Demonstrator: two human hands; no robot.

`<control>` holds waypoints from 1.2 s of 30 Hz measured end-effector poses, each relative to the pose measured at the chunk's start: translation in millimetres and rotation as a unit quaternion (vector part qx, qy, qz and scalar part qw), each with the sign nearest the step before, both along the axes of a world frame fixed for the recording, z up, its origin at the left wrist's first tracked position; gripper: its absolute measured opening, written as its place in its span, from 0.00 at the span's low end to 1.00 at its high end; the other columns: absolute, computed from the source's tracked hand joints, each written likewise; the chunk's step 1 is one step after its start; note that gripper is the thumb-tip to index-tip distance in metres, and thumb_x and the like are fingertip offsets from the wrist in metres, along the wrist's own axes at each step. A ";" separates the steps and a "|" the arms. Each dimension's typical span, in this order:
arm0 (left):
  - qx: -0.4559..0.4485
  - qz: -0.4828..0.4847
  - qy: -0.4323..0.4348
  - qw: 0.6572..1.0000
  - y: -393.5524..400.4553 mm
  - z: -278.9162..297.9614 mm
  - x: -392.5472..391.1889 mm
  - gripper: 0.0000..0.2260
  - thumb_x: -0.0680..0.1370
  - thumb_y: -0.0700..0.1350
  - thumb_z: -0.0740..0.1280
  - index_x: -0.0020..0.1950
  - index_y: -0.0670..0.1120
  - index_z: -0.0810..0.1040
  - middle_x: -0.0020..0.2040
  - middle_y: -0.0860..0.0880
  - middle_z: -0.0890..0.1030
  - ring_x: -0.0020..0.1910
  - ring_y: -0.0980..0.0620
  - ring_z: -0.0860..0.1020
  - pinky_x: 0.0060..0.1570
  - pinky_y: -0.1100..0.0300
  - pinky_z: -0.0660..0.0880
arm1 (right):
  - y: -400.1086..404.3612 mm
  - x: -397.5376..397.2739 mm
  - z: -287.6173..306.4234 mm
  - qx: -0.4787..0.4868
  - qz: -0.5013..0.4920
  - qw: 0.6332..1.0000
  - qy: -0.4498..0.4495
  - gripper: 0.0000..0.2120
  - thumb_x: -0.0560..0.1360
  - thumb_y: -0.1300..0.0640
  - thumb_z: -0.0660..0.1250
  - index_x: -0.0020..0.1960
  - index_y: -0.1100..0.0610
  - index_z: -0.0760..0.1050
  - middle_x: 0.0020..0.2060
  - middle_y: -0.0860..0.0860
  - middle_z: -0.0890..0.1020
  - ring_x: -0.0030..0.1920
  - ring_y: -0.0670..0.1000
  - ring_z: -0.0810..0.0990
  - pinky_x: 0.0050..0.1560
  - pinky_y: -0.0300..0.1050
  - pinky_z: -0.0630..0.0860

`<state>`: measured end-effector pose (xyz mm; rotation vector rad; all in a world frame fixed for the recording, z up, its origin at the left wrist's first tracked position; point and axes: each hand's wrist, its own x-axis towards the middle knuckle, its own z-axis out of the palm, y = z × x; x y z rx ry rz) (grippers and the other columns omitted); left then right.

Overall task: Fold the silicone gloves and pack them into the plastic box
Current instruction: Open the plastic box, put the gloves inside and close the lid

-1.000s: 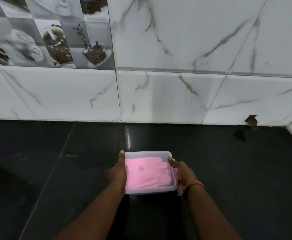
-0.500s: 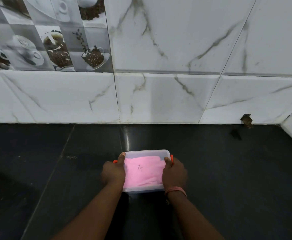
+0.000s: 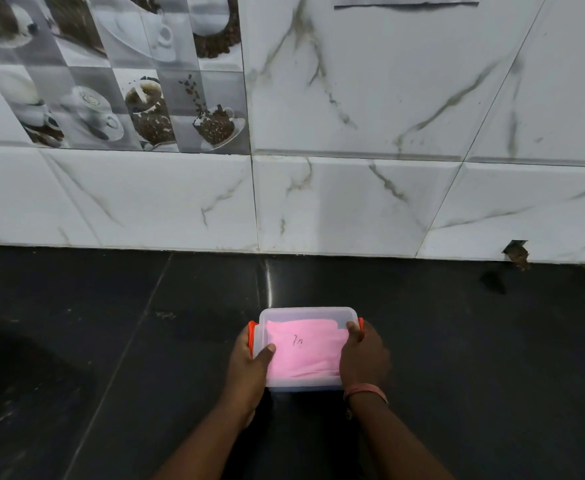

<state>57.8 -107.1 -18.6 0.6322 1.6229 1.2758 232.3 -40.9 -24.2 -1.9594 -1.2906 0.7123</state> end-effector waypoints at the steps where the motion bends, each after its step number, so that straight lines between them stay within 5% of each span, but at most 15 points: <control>1: 0.002 -0.014 0.033 0.999 0.2 2.0 2.4 0.29 0.82 0.36 0.66 0.81 0.46 0.62 0.76 0.47 0.71 0.73 0.47 0.72 0.76 0.45 0.67 | 0.4 -0.3 -0.1 0.001 -0.001 1.000 -0.001 0.22 0.83 0.45 0.58 0.71 0.55 0.73 0.62 0.56 0.82 0.62 0.60 0.80 0.64 0.58 0.75; 6: -0.018 -0.070 0.180 0.981 0.0 5.6 8.6 0.28 0.85 0.39 0.61 0.83 0.46 0.54 0.83 0.49 0.59 0.81 0.49 0.59 0.81 0.52 0.55 | -0.9 -1.2 1.1 -0.003 -0.002 1.000 -0.002 0.22 0.83 0.45 0.58 0.72 0.55 0.73 0.63 0.56 0.81 0.63 0.60 0.80 0.64 0.57 0.75; 9: -0.045 -0.090 0.188 0.977 2.9 8.2 6.1 0.27 0.85 0.42 0.60 0.83 0.45 0.56 0.81 0.46 0.63 0.80 0.44 0.62 0.79 0.48 0.59 | -2.6 -0.6 4.4 -0.001 -0.001 1.000 0.004 0.21 0.83 0.45 0.57 0.71 0.55 0.74 0.63 0.56 0.81 0.62 0.60 0.80 0.64 0.56 0.75; 14: -0.110 -0.040 0.035 0.993 15.8 27.8 2.5 0.21 0.85 0.56 0.57 0.63 0.42 0.81 0.57 0.41 0.84 0.57 0.41 0.83 0.62 0.47 0.78 | -4.3 4.3 9.3 -0.044 0.023 0.999 0.004 0.20 0.83 0.44 0.54 0.66 0.54 0.76 0.59 0.55 0.81 0.58 0.57 0.80 0.61 0.54 0.76; 18: -0.134 -0.006 -0.062 0.989 24.2 39.2 -11.3 0.12 0.79 0.36 0.63 0.41 0.35 0.84 0.34 0.40 0.83 0.29 0.45 0.81 0.35 0.58 0.75 | 4.7 9.7 12.2 -0.134 0.010 0.991 0.028 0.21 0.83 0.46 0.55 0.60 0.60 0.78 0.54 0.57 0.81 0.52 0.57 0.80 0.57 0.54 0.79; 25: -0.092 0.017 -0.104 0.990 79.8 70.4 -11.2 0.12 0.81 0.32 0.63 0.41 0.35 0.82 0.28 0.41 0.83 0.20 0.48 0.80 0.18 0.60 0.75 | 56.2 21.8 43.2 -0.072 0.015 0.995 0.064 0.10 0.80 0.58 0.61 0.51 0.62 0.79 0.48 0.59 0.82 0.45 0.58 0.79 0.47 0.46 0.74; 28: -0.067 0.045 -0.059 0.995 111.3 75.9 -12.6 0.07 0.80 0.33 0.66 0.48 0.37 0.84 0.35 0.41 0.85 0.25 0.48 0.82 0.21 0.62 0.76 | 85.2 16.7 60.8 -0.043 0.037 0.997 0.051 0.08 0.77 0.63 0.61 0.51 0.59 0.79 0.49 0.58 0.83 0.44 0.57 0.77 0.47 0.44 0.71; 32: -0.031 0.018 0.059 0.998 152.7 67.3 -15.5 0.13 0.79 0.30 0.67 0.62 0.37 0.83 0.52 0.43 0.86 0.49 0.47 0.82 0.54 0.56 0.80 | 118.9 4.4 64.5 -0.012 0.043 0.998 0.053 0.19 0.77 0.65 0.62 0.65 0.58 0.79 0.60 0.58 0.82 0.57 0.60 0.81 0.57 0.45 0.74; 36: -0.053 -0.012 0.173 0.983 183.9 55.4 -22.8 0.18 0.76 0.29 0.65 0.62 0.41 0.84 0.49 0.45 0.85 0.49 0.47 0.81 0.53 0.58 0.76 | 152.2 -2.0 52.1 -0.030 0.059 0.997 0.043 0.24 0.79 0.64 0.61 0.74 0.54 0.72 0.67 0.57 0.78 0.64 0.60 0.78 0.62 0.43 0.72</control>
